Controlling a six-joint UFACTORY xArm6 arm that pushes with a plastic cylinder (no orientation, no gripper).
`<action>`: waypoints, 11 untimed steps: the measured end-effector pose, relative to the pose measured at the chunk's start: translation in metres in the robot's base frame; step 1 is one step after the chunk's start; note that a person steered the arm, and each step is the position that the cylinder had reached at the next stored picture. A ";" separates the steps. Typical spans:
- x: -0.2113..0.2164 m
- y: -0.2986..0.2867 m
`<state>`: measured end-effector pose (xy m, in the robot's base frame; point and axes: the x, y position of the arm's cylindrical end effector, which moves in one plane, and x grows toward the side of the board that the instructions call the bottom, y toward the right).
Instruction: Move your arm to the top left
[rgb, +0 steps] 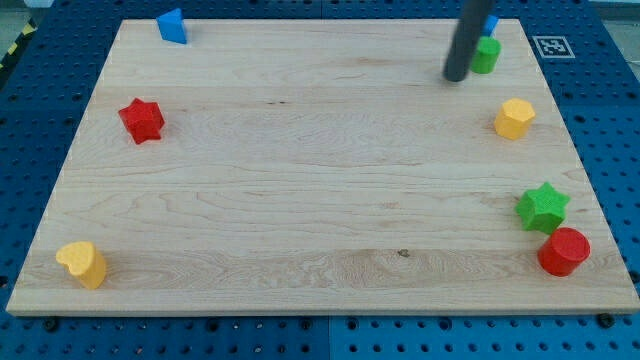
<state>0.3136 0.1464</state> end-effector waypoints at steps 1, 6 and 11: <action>0.000 -0.099; -0.086 -0.451; -0.102 -0.324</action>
